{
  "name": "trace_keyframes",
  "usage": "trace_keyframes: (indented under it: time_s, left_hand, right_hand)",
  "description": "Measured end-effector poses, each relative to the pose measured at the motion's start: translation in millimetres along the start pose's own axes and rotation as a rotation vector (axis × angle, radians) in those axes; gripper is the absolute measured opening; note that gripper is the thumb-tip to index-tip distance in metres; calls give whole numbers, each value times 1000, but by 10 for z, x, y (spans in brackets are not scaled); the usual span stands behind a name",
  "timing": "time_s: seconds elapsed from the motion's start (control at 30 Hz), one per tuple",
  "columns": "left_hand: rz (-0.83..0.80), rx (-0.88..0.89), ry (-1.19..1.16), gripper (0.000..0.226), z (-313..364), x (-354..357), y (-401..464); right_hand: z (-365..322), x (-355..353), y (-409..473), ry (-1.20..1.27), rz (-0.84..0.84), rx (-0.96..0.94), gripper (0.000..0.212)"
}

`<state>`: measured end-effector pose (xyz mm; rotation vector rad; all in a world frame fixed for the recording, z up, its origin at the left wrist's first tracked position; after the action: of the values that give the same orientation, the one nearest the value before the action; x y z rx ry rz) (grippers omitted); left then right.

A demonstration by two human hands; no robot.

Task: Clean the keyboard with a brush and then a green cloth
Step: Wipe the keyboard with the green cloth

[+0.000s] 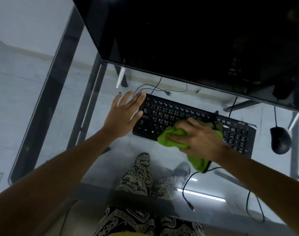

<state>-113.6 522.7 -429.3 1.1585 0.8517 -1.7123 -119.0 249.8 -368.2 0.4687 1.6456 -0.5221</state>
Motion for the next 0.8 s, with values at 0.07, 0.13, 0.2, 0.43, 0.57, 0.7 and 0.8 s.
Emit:
trace_keyframes:
  time_s: [0.07, 0.13, 0.2, 0.43, 0.57, 0.7, 0.8]
  left_hand:
    - [-23, -1, 17, 55, 13, 15, -8]
    - [-33, 4, 26, 55, 44, 15, 2]
    - [-42, 1, 37, 55, 50, 5, 19]
    - [-38, -4, 44, 55, 53, 18, -7]
    - [-37, -24, 33, 55, 71, -9, -3]
    - [-34, -41, 17, 55, 54, 6, -141]
    - [-16, -48, 21, 55, -34, -34, -217]
  right_hand:
    - [191, -63, -210, -8, -8, 26, 47]
    - [168, -76, -229, -25, 7, 42, 47]
    - [-41, -14, -7, -50, 71, 55, 45]
    - [-142, 3, 318, 62, 111, 202, 49]
    - [347, -74, -217, -1, 199, 495, 49]
    - [-177, 84, 237, 113, 227, 859, 45]
    - [-687, 156, 888, 154, 261, 722, 43]
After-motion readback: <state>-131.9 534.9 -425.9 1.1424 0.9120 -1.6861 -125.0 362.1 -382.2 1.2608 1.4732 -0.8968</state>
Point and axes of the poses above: each hand's wrist, its own y-axis towards the middle knuckle, its own x-axis out of the palm, z = x × y, the point moved 2 cm from there along y, towards the middle knuckle, and after that the axes turned 5 degrees about x, right-handed, at the moved point
